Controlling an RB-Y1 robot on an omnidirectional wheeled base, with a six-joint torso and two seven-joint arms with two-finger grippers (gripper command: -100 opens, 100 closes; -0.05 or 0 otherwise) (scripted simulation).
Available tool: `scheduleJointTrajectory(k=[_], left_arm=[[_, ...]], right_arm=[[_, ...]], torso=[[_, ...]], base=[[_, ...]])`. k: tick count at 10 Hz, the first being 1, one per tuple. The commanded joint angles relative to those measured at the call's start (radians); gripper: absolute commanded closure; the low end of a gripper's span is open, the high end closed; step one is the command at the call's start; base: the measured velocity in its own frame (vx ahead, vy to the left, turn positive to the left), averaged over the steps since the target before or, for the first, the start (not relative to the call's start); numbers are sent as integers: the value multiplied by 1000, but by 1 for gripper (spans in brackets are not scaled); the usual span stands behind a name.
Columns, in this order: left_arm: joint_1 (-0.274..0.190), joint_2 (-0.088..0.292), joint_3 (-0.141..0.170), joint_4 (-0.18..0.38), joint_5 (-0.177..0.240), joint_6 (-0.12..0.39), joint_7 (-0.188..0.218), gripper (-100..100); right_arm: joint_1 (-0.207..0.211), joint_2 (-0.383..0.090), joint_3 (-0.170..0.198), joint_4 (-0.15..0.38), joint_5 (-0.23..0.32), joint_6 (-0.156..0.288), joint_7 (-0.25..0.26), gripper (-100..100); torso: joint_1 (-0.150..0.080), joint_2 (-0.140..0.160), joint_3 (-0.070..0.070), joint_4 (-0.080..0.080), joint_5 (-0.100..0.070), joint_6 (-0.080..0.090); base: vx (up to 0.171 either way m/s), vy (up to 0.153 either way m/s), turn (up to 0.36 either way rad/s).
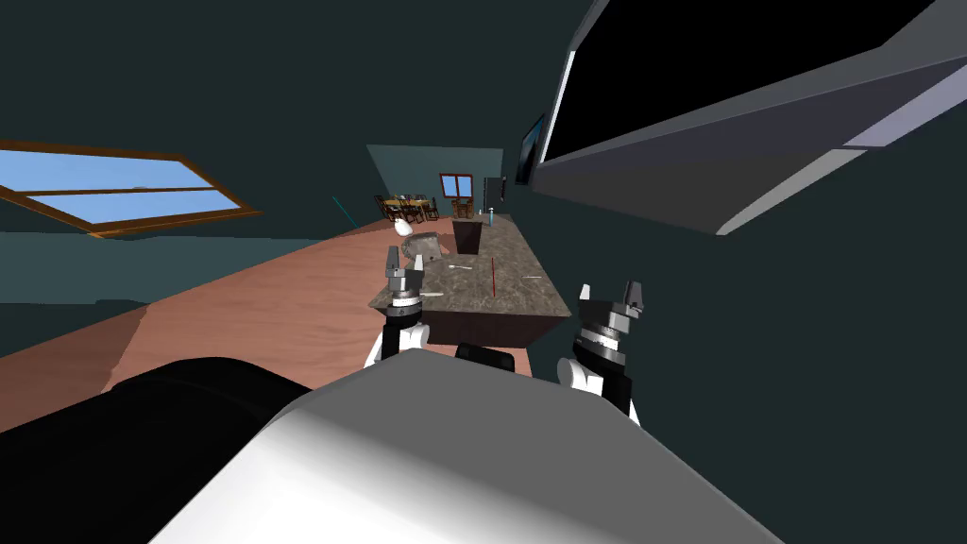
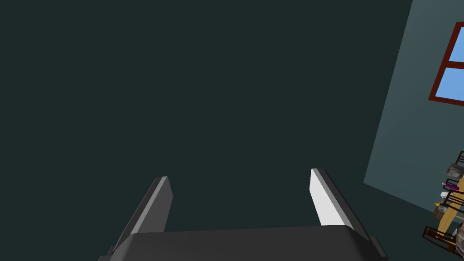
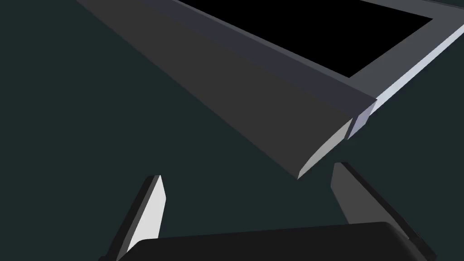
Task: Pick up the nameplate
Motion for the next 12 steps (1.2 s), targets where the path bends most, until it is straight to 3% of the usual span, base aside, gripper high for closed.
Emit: scheduleJointTrajectory(k=[1,7,8,11,12], left_arm=[[0,0,0,0,0,0,0,0],[0,0,0,0,0,0,0,0],[0,0,0,0,0,0,0,0],[0,0,0,0,0,0,0,0],[0,0,0,0,0,0,0,0]], right_arm=[[6,-34,-15,5,-1,8,3,-100],[57,-195,-134,67,-7,92,33,-100],[57,-195,-134,67,-7,92,33,-100],[79,-280,-200,128,-6,159,54,-100],[79,-284,-200,128,-6,159,54,-100]], torso=[[0,0,0,0,0,0],[3,9,5,2,1,0],[3,8,5,2,1,0],[4,7,4,2,1,-1],[5,8,5,2,1,0]], base=[[-25,7,67],[-104,43,157],[-79,45,66],[-102,79,257],[-80,72,75]])
